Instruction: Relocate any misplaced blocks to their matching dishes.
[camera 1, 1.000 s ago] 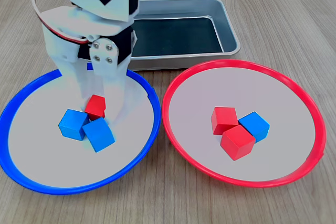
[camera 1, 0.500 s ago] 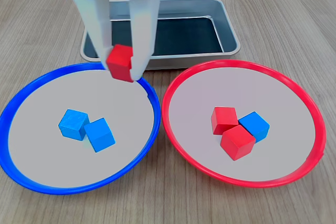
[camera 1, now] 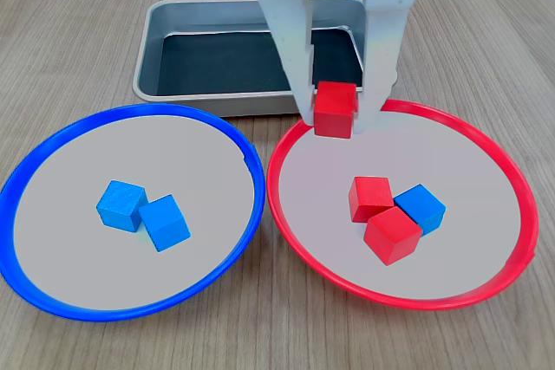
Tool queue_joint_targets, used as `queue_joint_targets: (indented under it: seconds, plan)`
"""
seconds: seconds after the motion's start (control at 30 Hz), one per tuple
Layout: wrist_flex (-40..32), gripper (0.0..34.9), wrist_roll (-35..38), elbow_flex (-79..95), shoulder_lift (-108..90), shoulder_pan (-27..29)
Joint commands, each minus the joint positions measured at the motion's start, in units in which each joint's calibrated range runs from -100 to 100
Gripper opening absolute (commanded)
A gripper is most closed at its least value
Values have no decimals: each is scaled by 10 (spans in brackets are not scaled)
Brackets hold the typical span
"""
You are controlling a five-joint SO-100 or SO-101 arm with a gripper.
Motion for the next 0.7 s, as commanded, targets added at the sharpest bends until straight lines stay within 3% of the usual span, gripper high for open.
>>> queue_joint_targets:
  seconds: [0.0, 0.67]
  plan:
    - [-22, 4, -2, 18, -17, -16]
    - [-94, 4, -3, 45, 59, -39]
